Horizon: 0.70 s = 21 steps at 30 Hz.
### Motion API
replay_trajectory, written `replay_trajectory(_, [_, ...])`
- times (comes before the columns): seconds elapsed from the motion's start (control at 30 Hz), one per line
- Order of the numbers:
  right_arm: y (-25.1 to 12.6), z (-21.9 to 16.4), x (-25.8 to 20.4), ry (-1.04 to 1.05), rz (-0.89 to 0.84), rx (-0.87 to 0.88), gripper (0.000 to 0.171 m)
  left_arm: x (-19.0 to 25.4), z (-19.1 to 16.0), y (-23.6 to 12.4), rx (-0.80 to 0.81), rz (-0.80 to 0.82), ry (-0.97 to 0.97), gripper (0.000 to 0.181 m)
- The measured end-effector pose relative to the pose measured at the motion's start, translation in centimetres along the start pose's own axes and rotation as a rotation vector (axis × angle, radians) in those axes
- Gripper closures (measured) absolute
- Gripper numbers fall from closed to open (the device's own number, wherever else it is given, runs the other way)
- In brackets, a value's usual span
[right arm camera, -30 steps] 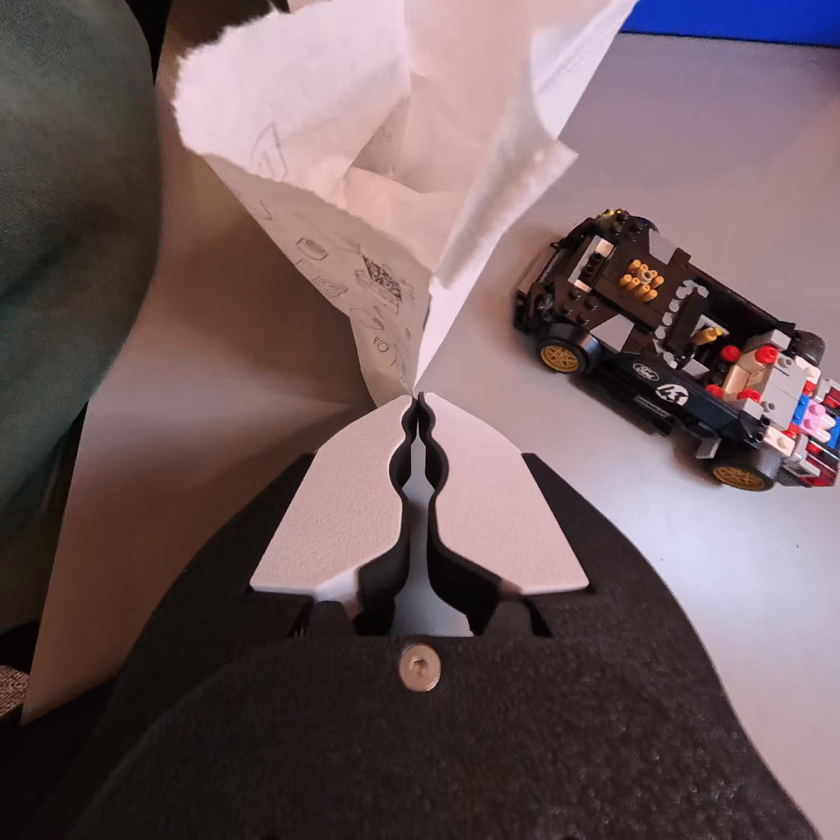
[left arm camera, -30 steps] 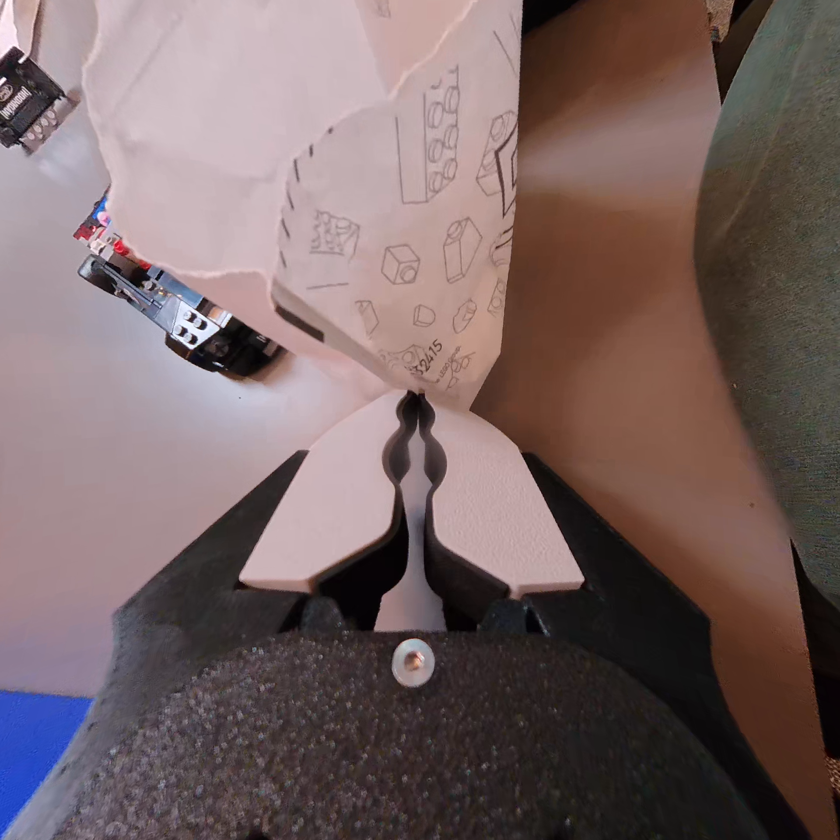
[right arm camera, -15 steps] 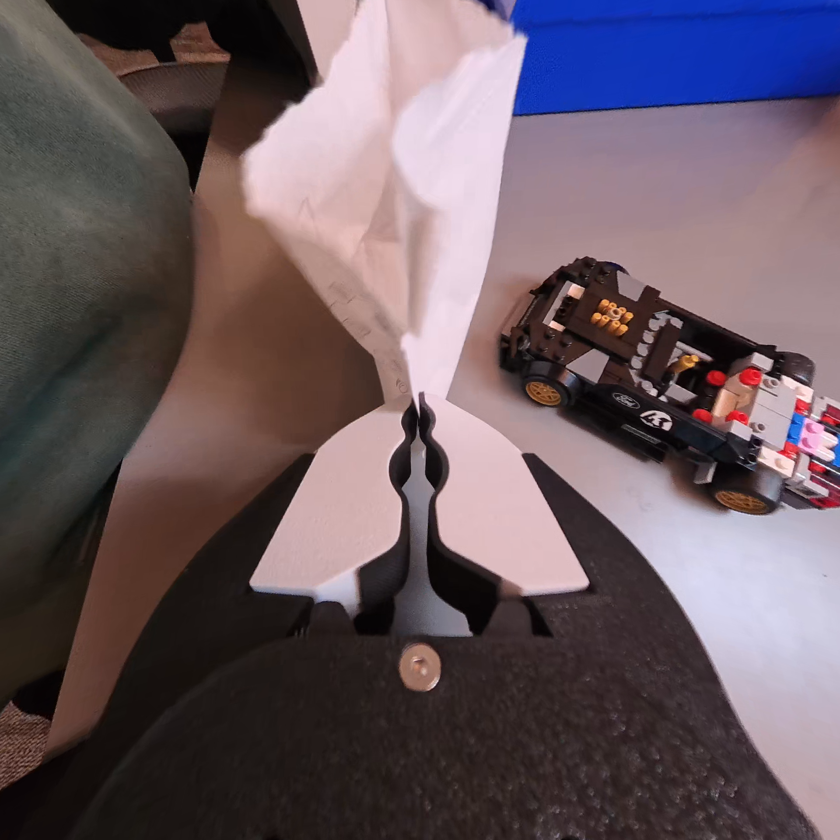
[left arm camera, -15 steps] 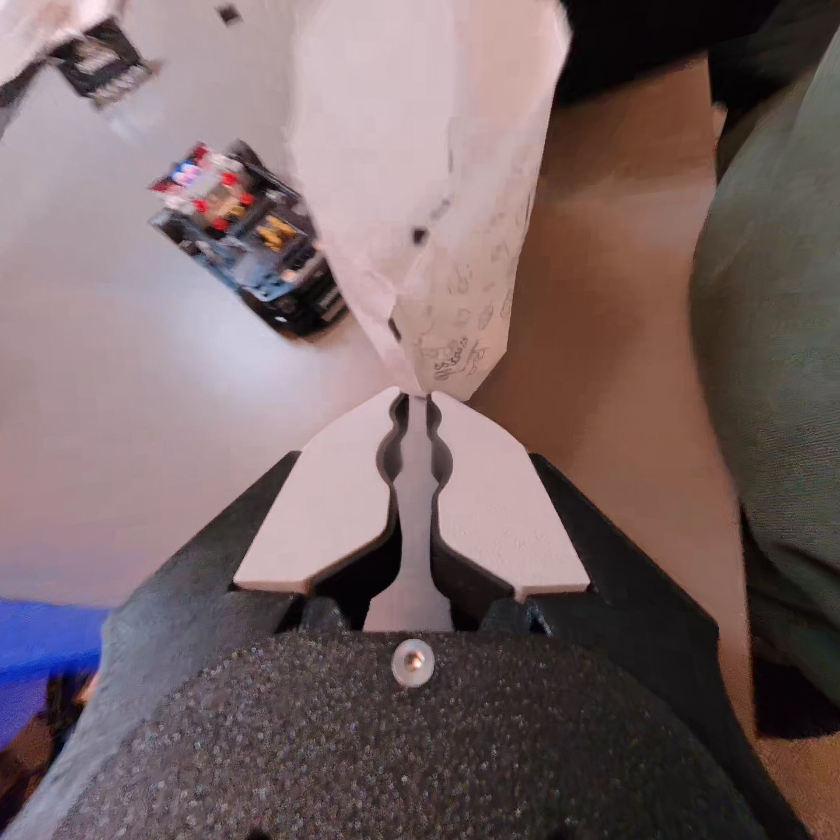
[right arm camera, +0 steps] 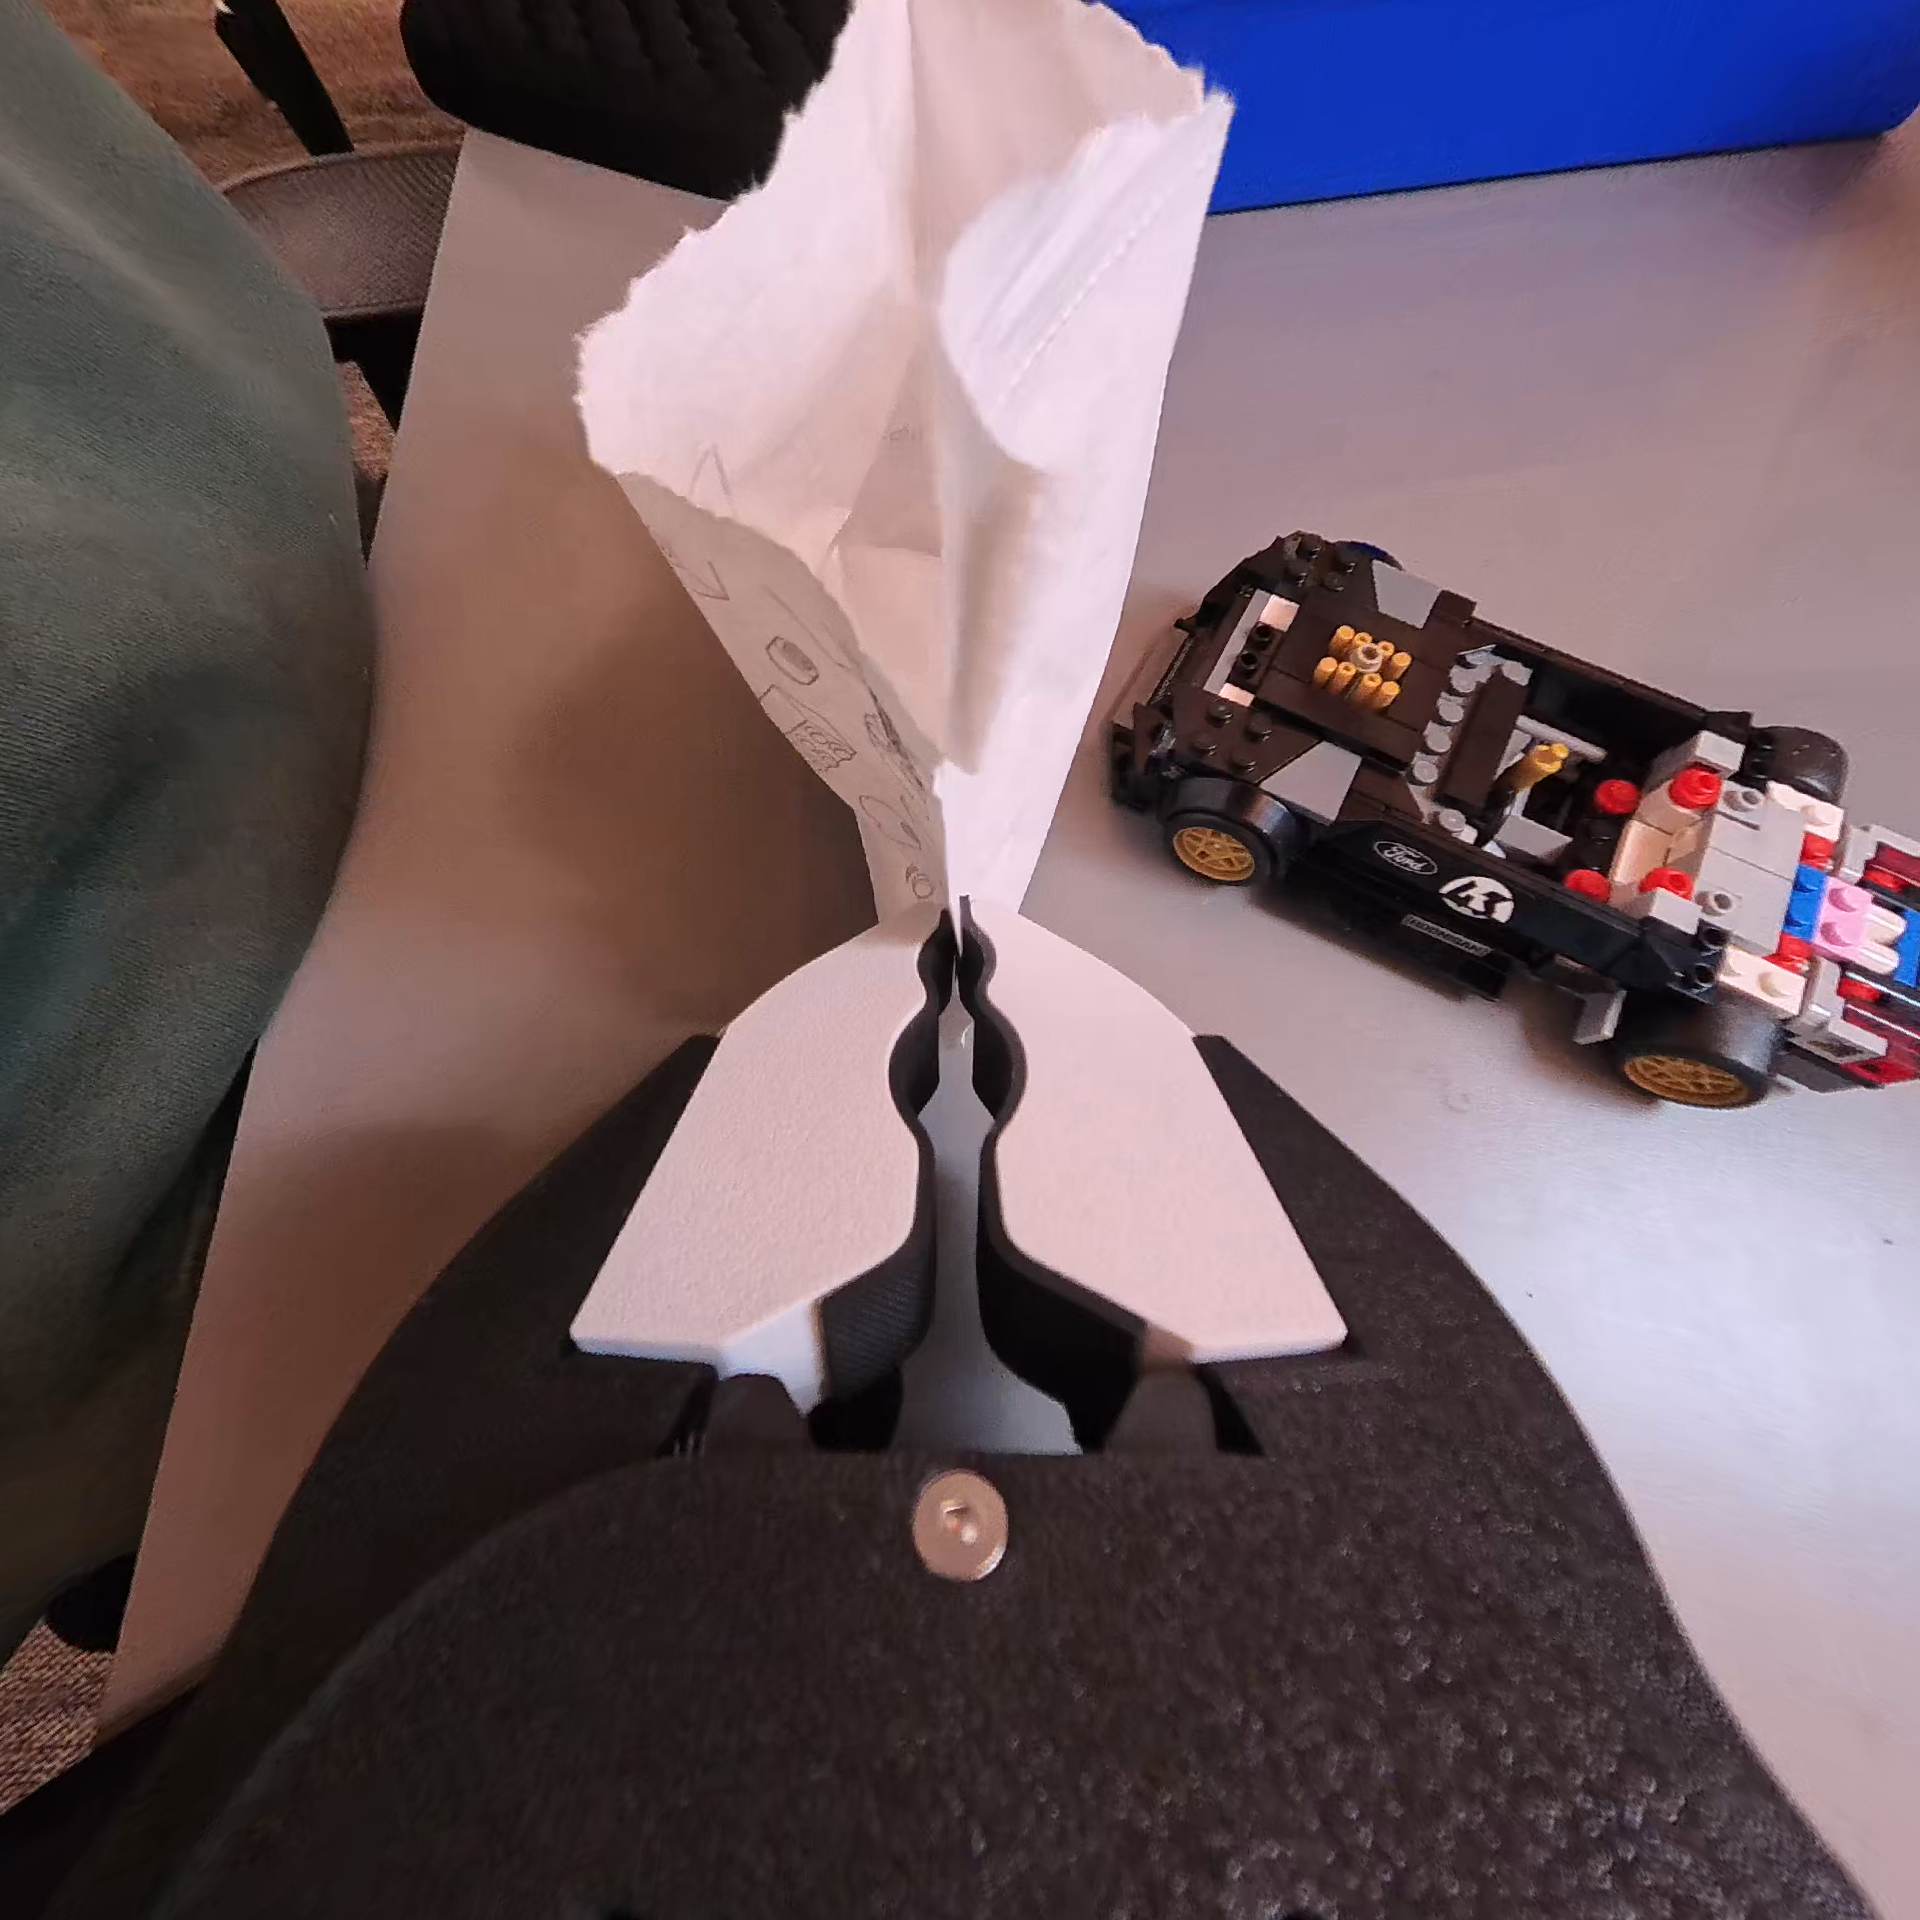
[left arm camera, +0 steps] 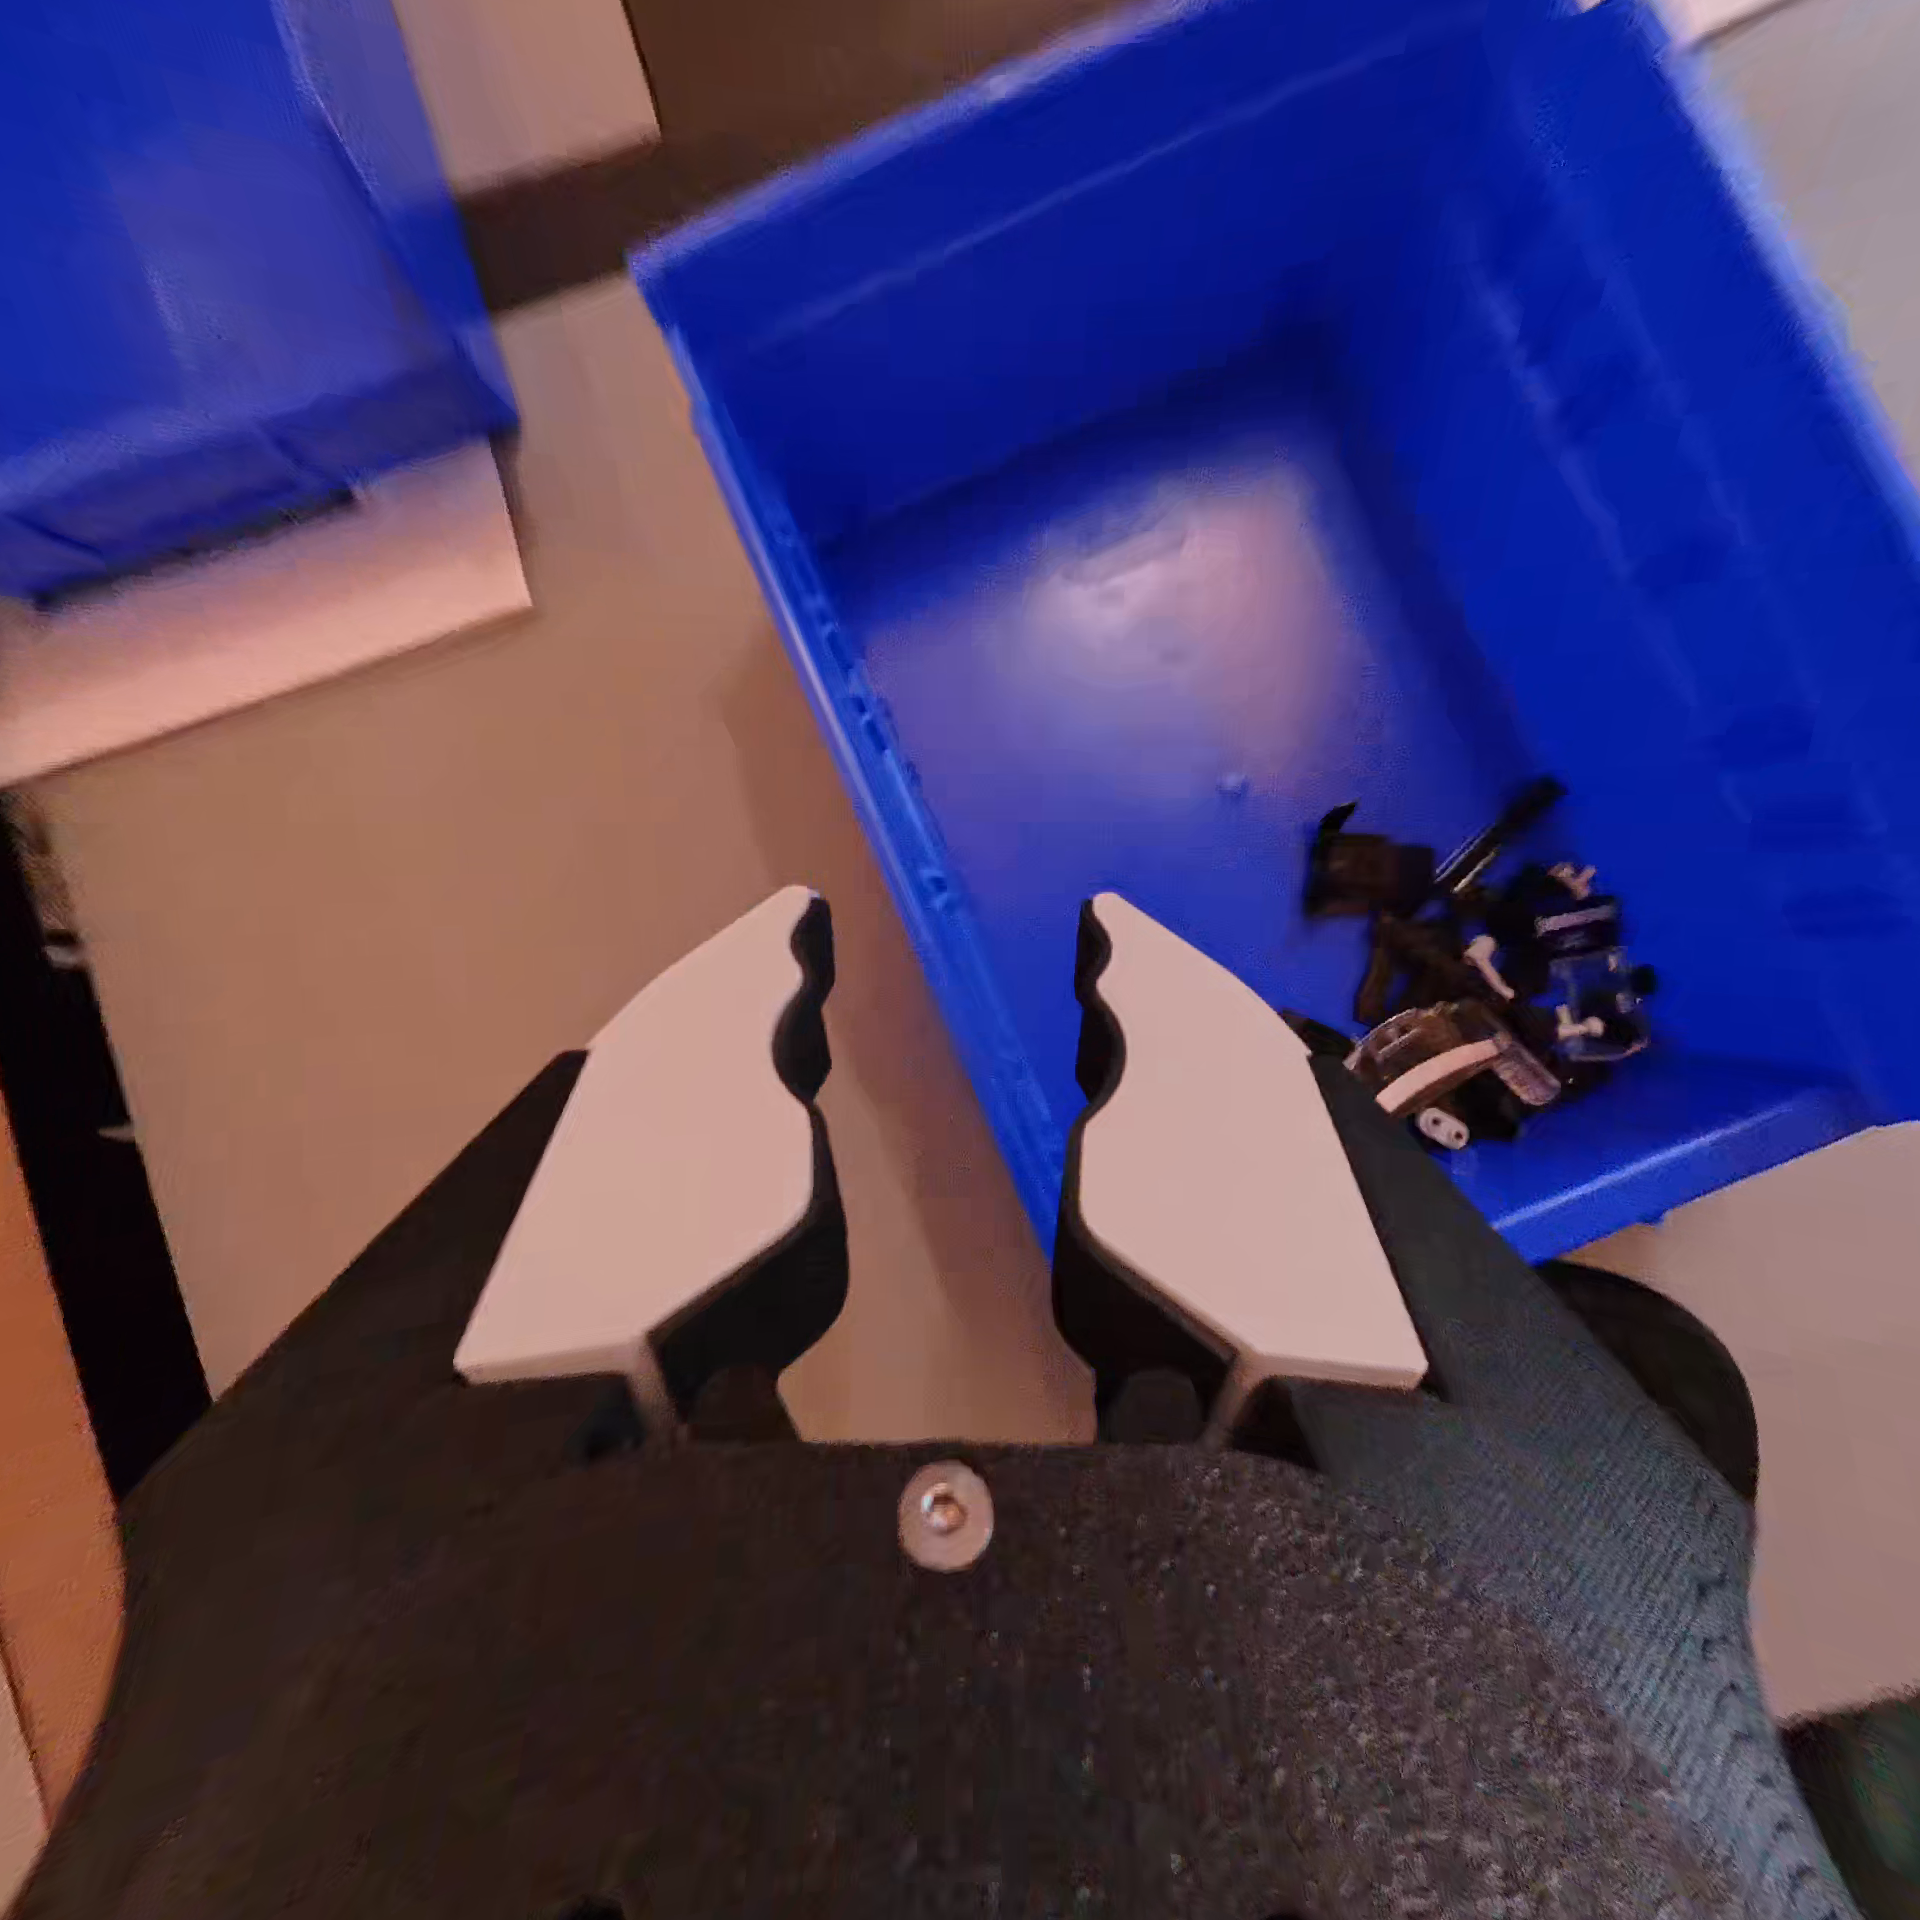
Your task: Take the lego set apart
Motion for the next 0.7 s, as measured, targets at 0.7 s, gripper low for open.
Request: replay_trajectory(0.7, [-0.4,-0.3,0.0,0.023,0.025,0.016,0.171,-0.3,-1.8,4.6,-0.439,-0.354,0.038,0.17])
Point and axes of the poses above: each gripper's, where its closed fingertips meet, y out along the fingers, z out of its top, x = y × z across the jaws, the point moved 3 cm from there along -y, back along the fingers, and after that the axes turned 11 degrees about -x, right-handed, at the moved point
